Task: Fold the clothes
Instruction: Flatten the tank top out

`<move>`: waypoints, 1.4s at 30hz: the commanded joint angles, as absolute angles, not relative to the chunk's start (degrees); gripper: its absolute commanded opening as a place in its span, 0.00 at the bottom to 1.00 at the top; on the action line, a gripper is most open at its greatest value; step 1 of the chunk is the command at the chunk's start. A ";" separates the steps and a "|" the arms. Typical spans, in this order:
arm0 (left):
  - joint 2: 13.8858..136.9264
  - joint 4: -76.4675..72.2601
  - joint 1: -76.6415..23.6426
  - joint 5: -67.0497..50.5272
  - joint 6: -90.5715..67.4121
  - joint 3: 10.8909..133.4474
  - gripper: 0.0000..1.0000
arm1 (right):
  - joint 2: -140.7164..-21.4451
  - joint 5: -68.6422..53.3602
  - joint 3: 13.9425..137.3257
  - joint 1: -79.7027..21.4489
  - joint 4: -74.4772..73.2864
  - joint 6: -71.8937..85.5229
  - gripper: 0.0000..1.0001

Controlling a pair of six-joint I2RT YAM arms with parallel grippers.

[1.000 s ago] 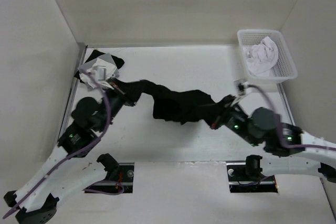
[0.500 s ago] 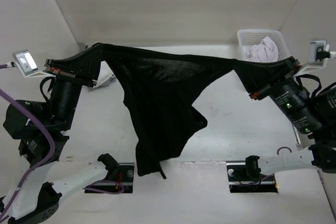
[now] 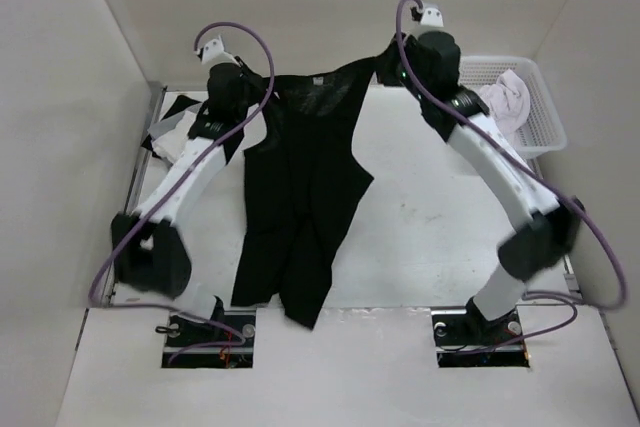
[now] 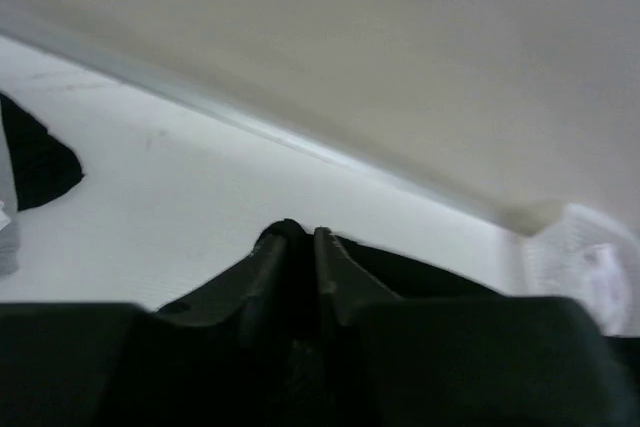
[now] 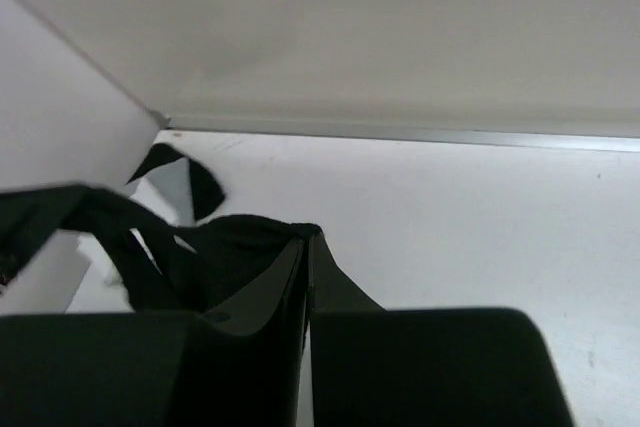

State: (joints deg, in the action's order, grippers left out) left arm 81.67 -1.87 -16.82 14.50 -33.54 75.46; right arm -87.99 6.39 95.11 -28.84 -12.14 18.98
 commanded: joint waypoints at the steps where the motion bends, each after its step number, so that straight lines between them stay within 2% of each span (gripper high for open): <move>1: 91.54 -4.40 -13.06 11.51 -36.48 84.43 0.15 | -102.17 -2.29 109.29 -19.58 -8.87 24.86 0.06; 2: 95.06 -3.79 -12.35 11.17 -35.95 87.51 0.23 | -107.18 -1.68 114.64 -17.38 -10.27 26.00 0.11; 3: 99.45 -0.65 -11.48 10.99 -35.08 92.32 0.34 | -112.71 -1.93 121.22 -14.83 -12.81 29.50 0.29; 4: 100.36 1.12 -11.21 10.90 -34.89 93.59 0.38 | -113.55 -2.63 121.98 -14.03 -13.27 30.92 0.39; 5: 100.11 1.49 -11.20 11.07 -34.63 93.08 0.42 | -112.77 -3.33 120.34 -13.49 -13.18 31.72 0.45; 7: 96.00 -1.12 -11.90 12.30 -34.63 86.36 0.43 | -106.91 -4.04 108.80 -13.75 -8.38 32.17 0.49; 9: 91.25 -5.00 -14.01 13.53 -35.59 76.76 0.40 | -100.23 -4.57 93.60 -16.11 -1.62 33.22 0.45; 10: 88.45 -6.40 -15.41 14.32 -36.03 71.25 0.38 | -96.37 -4.74 84.90 -17.69 1.99 34.53 0.36; 11: 85.98 -6.85 -16.73 15.28 -36.64 65.80 0.35 | -94.50 -4.83 80.81 -18.75 3.50 35.32 0.30; 12: 83.87 -6.94 -18.13 16.16 -37.35 61.13 0.31 | -91.00 -5.10 73.03 -20.68 6.73 36.55 0.17; 14: 78.78 -6.33 -21.12 18.09 -38.23 50.95 0.24 | -85.73 -4.84 62.30 -24.62 10.61 37.87 0.03; 15: 75.79 -5.37 -22.88 19.24 -39.45 46.02 0.18 | -84.21 -4.49 59.36 -26.04 11.33 37.97 0.02; 17: 68.07 -0.03 -26.48 22.05 -42.70 36.78 0.06 | -77.39 -1.78 49.63 -31.56 12.65 38.23 0.01; 21: 56.71 11.75 -31.41 26.19 -46.75 29.45 0.04 | -68.57 2.81 40.36 -39.49 11.96 35.95 0.05; 23: 52.93 17.98 -32.99 26.37 -49.90 27.96 0.09 | -65.92 3.69 37.36 -42.31 11.08 35.60 0.06; 25: 49.15 26.59 -35.28 26.98 -55.86 26.03 0.20 | -62.15 6.06 32.97 -45.82 10.20 35.94 0.10; 30: 43.07 32.87 -38.36 30.76 -67.05 20.58 0.33 | -57.58 9.93 27.08 -49.43 10.11 37.70 0.14; 37: 47.98 31.12 -37.92 30.94 -67.68 19.86 0.37 | -55.02 9.76 22.68 -50.14 10.72 39.81 0.16; 42: 50.62 30.23 -37.92 30.24 -66.89 20.30 0.33 | -54.76 9.58 21.53 -50.23 11.86 40.61 0.16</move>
State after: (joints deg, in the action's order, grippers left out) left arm 49.28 31.48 -37.91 29.36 -66.28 19.86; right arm -55.81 8.60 22.09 -49.58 8.12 39.33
